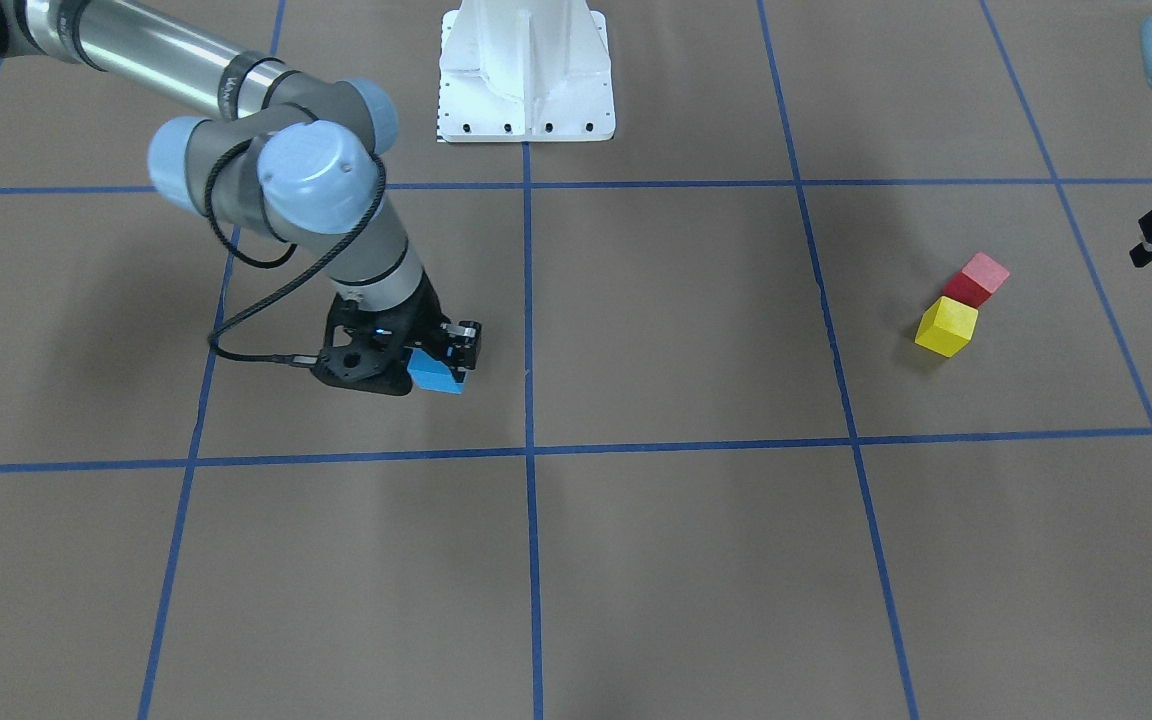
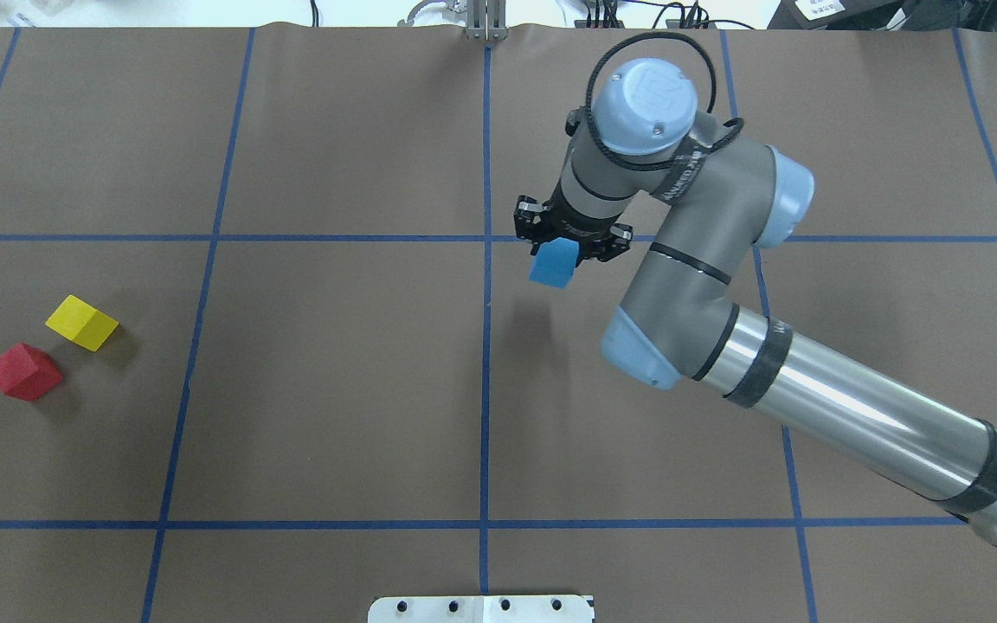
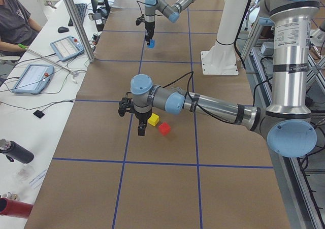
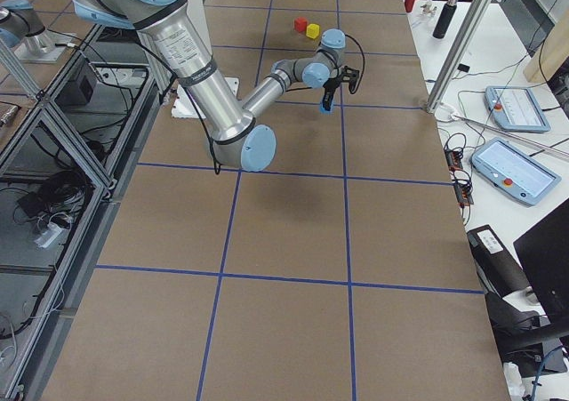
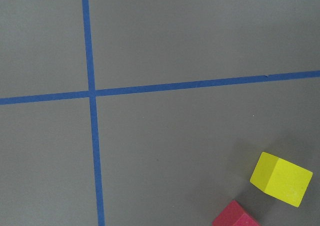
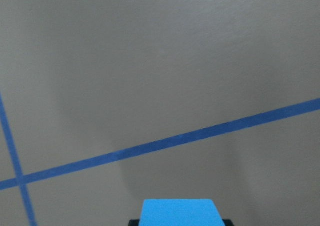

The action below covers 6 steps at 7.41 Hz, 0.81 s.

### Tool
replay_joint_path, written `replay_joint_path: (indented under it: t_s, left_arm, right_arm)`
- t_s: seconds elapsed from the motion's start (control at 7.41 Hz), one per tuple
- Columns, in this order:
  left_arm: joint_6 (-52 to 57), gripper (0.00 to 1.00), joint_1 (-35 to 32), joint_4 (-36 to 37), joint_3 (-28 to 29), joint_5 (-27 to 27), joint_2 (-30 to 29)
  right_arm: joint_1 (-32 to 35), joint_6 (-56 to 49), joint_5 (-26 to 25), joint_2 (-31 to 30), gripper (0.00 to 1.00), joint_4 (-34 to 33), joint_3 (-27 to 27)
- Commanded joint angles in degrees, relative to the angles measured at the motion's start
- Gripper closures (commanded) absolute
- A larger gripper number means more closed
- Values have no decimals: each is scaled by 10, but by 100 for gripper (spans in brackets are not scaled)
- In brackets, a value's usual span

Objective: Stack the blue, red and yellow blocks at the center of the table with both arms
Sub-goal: 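Carry the blue cube with the right gripper to the table center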

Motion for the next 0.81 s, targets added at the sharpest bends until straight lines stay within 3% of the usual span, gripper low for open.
replay_joint_path:
  t_s: [0.0, 0.67]
  left_arm:
    - [-4, 1, 2, -3, 0, 0, 0]
    - [-4, 1, 3, -3, 0, 0, 0]
  right_arm:
    - [-44, -4, -34, 71, 100, -8, -67]
    - [-51, -51, -25, 81, 100, -13, -96]
